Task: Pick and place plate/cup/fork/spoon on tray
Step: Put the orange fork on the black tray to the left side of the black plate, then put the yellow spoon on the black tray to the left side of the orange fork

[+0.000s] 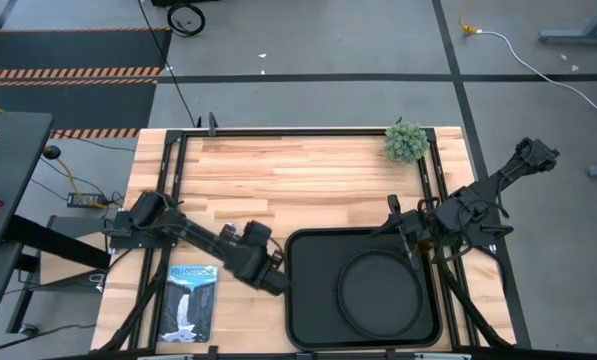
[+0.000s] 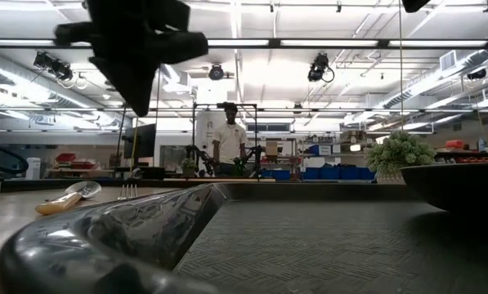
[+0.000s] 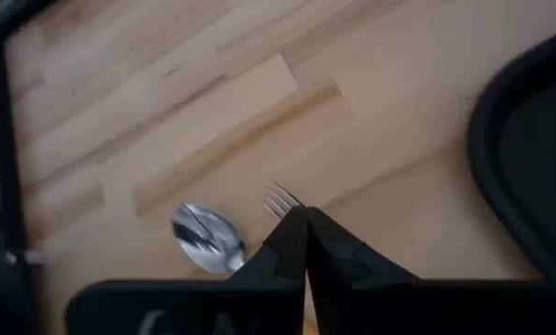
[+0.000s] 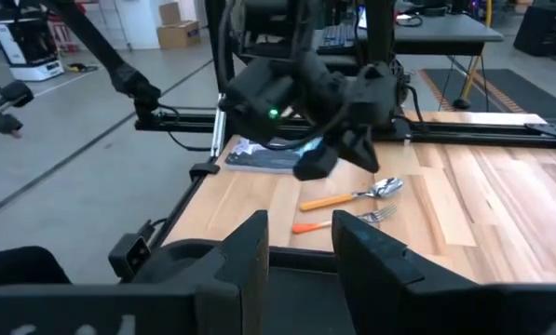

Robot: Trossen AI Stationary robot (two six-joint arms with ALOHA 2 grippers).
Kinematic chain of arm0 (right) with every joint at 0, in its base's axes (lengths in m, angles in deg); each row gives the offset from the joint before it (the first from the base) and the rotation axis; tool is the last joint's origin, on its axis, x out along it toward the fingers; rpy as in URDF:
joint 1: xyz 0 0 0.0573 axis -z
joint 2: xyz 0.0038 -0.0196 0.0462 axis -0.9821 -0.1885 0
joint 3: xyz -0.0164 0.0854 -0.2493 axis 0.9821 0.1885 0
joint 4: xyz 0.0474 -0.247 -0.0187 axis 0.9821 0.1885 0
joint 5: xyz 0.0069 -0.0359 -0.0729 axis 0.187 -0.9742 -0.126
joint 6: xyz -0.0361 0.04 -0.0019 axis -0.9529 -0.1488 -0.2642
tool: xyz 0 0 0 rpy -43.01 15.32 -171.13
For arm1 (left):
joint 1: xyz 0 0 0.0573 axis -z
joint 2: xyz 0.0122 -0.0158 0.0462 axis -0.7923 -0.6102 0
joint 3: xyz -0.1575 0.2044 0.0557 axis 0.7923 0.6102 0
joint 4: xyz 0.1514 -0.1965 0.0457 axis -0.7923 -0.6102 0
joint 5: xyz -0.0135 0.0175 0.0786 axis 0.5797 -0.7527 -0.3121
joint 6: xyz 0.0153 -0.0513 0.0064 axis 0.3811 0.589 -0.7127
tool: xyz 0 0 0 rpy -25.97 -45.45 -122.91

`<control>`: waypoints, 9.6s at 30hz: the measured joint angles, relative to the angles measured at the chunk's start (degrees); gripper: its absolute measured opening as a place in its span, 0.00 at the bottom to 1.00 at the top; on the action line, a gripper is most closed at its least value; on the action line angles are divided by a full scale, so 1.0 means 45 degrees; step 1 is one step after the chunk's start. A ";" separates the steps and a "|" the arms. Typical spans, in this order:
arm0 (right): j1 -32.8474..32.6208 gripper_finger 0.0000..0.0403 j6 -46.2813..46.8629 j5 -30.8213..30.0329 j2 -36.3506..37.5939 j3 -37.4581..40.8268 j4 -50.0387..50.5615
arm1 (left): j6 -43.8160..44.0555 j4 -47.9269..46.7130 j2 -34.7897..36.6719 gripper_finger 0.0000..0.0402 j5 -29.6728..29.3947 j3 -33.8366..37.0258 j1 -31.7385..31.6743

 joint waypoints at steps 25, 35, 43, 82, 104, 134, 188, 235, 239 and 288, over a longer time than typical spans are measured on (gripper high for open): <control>-0.0005 0.32 -0.0059 0.0030 -0.0005 0.0000 0.0570 | 0.3377 0.7101 0.2965 0.15 0.3199 0.5792 -0.1364; -0.0005 0.32 0.0014 0.0602 -0.0015 0.0000 0.0973 | 0.4137 0.7947 0.2357 0.34 0.3373 0.5586 -0.1139; -0.0005 0.32 0.0003 0.0607 -0.0015 0.0000 0.0905 | 0.4402 0.6254 0.0858 0.31 0.3411 0.4116 -0.0938; -0.0005 0.32 0.0584 0.0882 -0.0015 0.0000 0.1473 | 0.2906 0.7540 0.1253 0.04 0.2898 0.4048 -0.0832; -0.0419 0.32 0.0733 0.0355 0.0097 0.0000 0.2441 | 0.1718 1.0503 -0.0626 0.04 0.0464 -0.0106 0.0150; -0.0767 0.32 0.0718 -0.0107 0.0097 0.0000 0.2581 | 0.1751 0.7831 -0.5802 0.03 0.1715 -0.7107 0.0139; -0.0776 0.32 0.0986 0.0149 0.0097 0.0000 0.2492 | -0.7573 0.7784 -0.6395 0.32 0.5744 -0.7306 0.0332; -0.0782 0.32 0.0974 0.0146 0.0092 0.0000 0.2411 | -0.9300 0.1949 -0.6001 0.15 0.5422 -0.9623 0.0742; -0.0777 0.32 0.1023 0.0146 0.0092 0.0000 0.2387 | -0.9482 0.0720 -0.5932 0.07 0.4904 -0.9608 0.0879; -0.0777 0.32 0.0687 0.0461 0.0068 0.0000 0.2210 | 0.3160 0.1666 0.0774 0.05 0.3796 0.1855 0.1489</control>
